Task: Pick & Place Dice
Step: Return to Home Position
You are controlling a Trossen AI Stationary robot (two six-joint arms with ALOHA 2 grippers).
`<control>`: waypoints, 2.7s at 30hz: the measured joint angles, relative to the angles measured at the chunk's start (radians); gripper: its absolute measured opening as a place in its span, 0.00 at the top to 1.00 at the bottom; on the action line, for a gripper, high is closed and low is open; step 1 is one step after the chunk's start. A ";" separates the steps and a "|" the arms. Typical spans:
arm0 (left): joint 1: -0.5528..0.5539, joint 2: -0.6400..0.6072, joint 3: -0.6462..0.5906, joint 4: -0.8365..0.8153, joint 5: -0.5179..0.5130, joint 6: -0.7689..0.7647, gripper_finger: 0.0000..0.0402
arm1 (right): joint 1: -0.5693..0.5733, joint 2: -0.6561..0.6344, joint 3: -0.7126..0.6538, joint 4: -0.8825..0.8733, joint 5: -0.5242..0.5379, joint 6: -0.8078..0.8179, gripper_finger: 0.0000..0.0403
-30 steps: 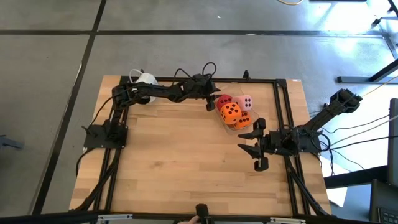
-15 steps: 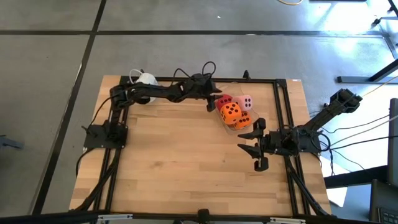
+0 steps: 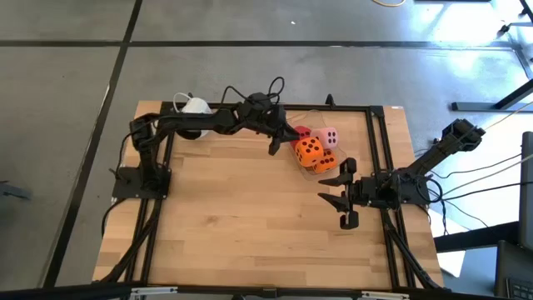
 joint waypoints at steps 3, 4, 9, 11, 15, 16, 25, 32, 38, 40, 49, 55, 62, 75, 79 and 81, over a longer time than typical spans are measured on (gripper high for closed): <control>-0.038 -0.039 0.000 -0.016 0.000 -0.001 0.84 | 0.000 0.000 0.000 0.000 0.000 0.000 0.60; -0.052 -0.052 0.000 -0.019 0.001 -0.001 0.84 | 0.000 0.000 0.000 0.000 0.000 0.000 0.60; -0.124 -0.111 0.000 -0.020 0.000 0.011 0.87 | 0.000 0.000 0.000 0.000 0.000 0.000 0.60; -0.150 -0.132 0.000 -0.024 0.000 0.017 0.87 | 0.000 0.000 0.000 0.000 0.000 0.000 0.60; -0.198 -0.170 0.000 -0.060 -0.005 0.018 0.88 | 0.000 0.000 0.000 0.015 0.000 0.001 0.60; -0.209 -0.180 0.000 -0.070 -0.006 0.019 0.88 | 0.000 0.000 0.000 0.020 0.000 0.001 0.60; -0.311 -0.272 0.000 -0.127 -0.136 0.036 0.88 | 0.000 0.000 0.000 0.030 0.000 -0.023 0.60; -0.411 -0.349 -0.082 -0.117 -0.266 0.115 0.89 | 0.000 0.000 0.000 0.031 0.000 -0.023 0.60; -0.447 -0.462 -0.243 -0.012 -0.332 0.104 0.89 | 0.000 0.000 0.000 0.031 0.000 -0.023 0.60; -0.448 -0.511 -0.303 0.020 -0.332 0.096 0.89 | 0.000 0.000 0.000 0.031 0.000 -0.019 0.60; -0.447 -0.706 -0.507 0.104 -0.322 0.097 0.90 | 0.000 0.000 0.000 0.032 -0.003 0.008 0.60; -0.429 -0.831 -0.608 0.109 -0.293 0.087 0.92 | 0.000 0.000 0.000 0.032 -0.003 0.016 0.60; -0.419 -0.967 -0.717 0.109 -0.288 0.073 0.94 | -0.033 0.000 0.000 0.043 -0.062 0.089 0.60; -0.419 -1.165 -0.890 0.117 -0.309 0.062 0.95 | -0.136 0.000 0.000 0.045 -0.217 0.135 0.60; -0.419 -1.224 -0.939 0.117 -0.366 0.051 0.95 | -0.170 -0.001 0.000 0.043 -0.301 0.135 0.60; -0.419 -1.254 -0.966 0.116 -0.382 0.051 0.95 | -0.189 -0.016 0.000 0.006 -0.341 0.126 0.60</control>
